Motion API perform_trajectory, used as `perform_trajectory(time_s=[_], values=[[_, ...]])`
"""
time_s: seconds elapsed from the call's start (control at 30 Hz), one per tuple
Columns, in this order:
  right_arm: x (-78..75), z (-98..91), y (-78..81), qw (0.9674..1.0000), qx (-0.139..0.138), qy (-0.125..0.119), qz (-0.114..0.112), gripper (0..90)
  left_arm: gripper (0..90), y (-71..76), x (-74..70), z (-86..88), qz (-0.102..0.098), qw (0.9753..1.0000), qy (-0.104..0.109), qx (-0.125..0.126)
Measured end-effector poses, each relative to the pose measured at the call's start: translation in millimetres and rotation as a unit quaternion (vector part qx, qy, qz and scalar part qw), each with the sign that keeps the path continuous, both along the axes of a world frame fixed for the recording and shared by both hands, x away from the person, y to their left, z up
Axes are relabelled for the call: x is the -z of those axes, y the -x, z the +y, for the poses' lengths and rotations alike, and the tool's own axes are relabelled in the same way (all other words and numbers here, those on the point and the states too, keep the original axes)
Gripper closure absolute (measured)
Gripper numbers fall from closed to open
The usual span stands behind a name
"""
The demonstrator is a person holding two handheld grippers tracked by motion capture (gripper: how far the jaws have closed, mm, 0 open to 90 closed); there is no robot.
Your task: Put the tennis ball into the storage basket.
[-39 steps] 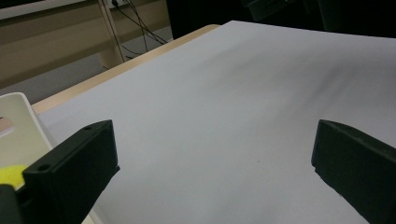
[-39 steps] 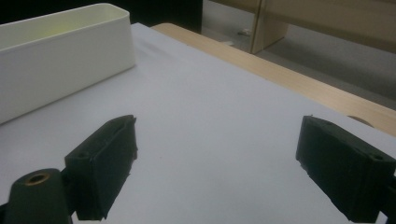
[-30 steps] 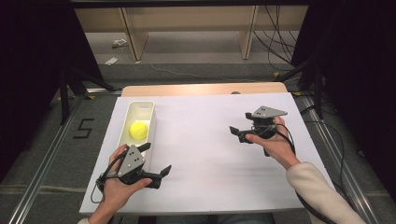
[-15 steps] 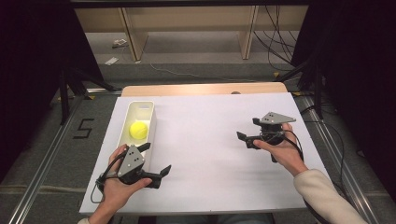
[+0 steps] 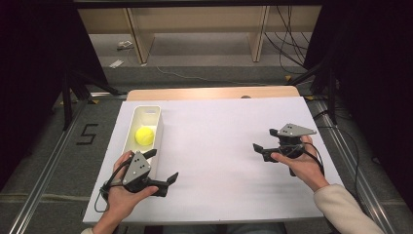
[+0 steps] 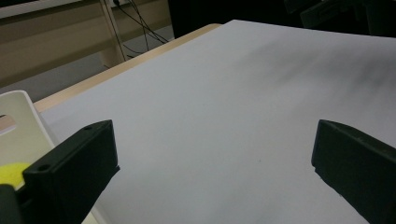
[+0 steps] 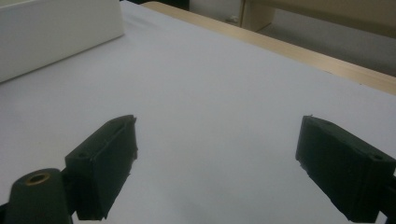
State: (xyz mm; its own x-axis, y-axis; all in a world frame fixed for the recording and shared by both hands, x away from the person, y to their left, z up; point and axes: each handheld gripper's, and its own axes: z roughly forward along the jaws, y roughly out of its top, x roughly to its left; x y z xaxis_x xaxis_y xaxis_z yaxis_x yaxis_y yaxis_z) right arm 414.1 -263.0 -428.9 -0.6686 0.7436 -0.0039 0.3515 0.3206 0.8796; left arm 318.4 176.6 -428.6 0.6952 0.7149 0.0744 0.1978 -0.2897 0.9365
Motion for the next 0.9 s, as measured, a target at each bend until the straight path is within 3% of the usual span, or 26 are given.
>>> perform_trajectory(time_s=[0.9], values=[[11.0,-12.0,25.7,0.9999,-0.01,0.003,0.012,14.7,0.0,-0.3,0.4,1.1,0.001,1.0,0.0,-0.001]])
